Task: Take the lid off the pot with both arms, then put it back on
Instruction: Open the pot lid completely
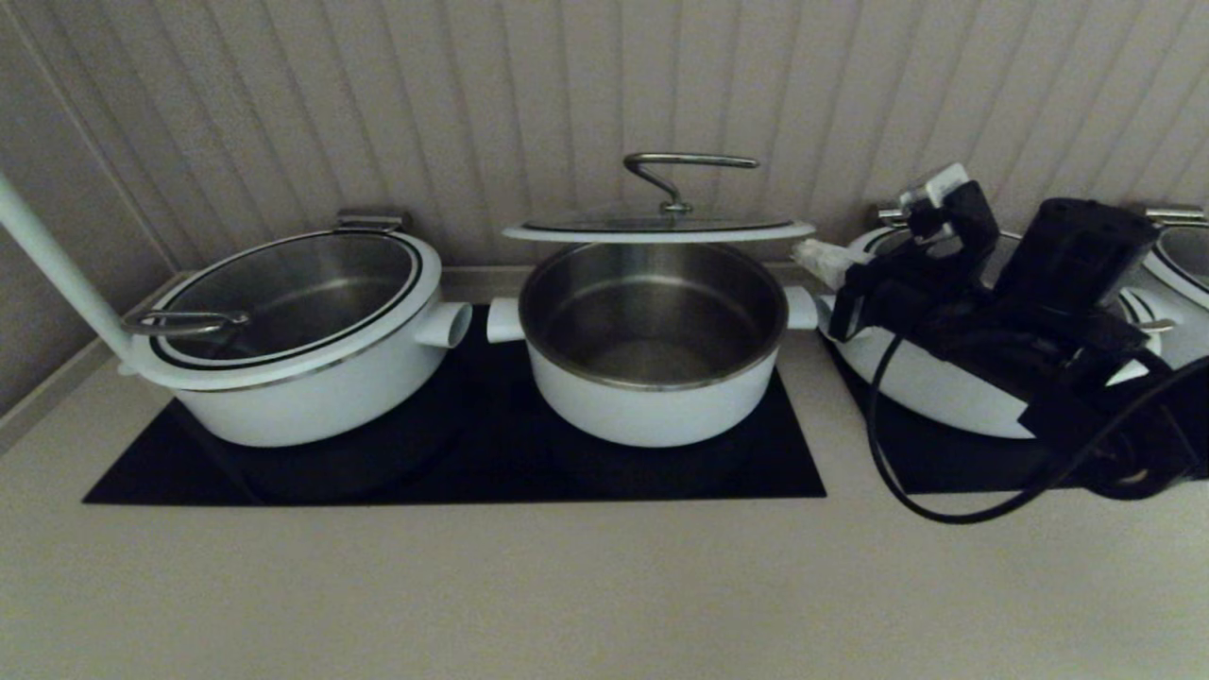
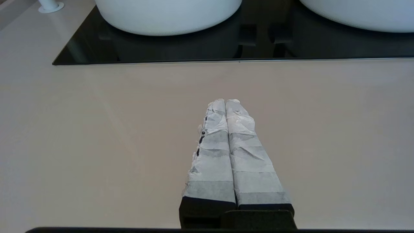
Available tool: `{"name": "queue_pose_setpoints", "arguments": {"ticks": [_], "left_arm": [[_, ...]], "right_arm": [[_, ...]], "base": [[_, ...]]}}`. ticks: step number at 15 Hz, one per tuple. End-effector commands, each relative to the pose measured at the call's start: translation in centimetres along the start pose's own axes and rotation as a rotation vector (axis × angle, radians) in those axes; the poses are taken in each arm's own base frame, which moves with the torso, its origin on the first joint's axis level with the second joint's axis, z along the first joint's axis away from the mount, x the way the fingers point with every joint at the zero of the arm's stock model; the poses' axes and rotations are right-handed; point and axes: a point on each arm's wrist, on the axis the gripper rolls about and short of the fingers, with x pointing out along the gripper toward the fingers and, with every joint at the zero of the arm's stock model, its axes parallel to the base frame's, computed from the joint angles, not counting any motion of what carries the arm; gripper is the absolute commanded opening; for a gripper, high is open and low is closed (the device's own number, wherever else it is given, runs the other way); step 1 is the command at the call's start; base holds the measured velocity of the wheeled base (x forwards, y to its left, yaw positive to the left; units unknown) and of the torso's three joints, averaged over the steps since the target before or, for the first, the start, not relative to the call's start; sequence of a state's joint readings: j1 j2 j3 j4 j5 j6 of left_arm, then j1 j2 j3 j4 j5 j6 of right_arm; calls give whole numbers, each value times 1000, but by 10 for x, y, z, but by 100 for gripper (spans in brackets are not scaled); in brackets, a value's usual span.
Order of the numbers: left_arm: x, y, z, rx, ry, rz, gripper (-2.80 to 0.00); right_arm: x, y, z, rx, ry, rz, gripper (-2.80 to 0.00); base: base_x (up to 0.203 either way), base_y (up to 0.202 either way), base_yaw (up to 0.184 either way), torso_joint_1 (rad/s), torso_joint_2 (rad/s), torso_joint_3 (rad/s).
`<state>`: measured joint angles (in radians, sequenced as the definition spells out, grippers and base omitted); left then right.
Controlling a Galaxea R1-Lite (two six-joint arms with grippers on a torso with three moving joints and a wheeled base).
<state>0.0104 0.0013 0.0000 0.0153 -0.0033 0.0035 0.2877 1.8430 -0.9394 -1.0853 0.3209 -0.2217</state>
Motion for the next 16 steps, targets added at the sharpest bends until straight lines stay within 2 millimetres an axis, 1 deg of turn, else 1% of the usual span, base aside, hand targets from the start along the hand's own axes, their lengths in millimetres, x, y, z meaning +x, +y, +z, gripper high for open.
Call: {"name": "queue_pose_setpoints", "arguments": {"ticks": [1,3,6,10,16], "left_arm": [[0,0,0,1,-1,1,-280],[0,0,0,1,0,1,-280],[0,0,0,1,0,1,-280],[0,0,0,0,0,1,-280],[0,0,0,1,-1,1,-280]], "right_arm": [[18,-2,-4,-38,-37,3,-280],[22,-2,2,-63,-87,0,-280],[24,-3,3,-72,-114,-7,-280],[34,-9,17,-108,-179,-26,-280],[32,-13,33,-129,-216,-41,-280]], "base": [[0,0,0,0,0,0],[0,0,0,0,0,0],[0,0,0,0,0,0],[0,0,0,0,0,0],[0,0,0,0,0,0]]}}
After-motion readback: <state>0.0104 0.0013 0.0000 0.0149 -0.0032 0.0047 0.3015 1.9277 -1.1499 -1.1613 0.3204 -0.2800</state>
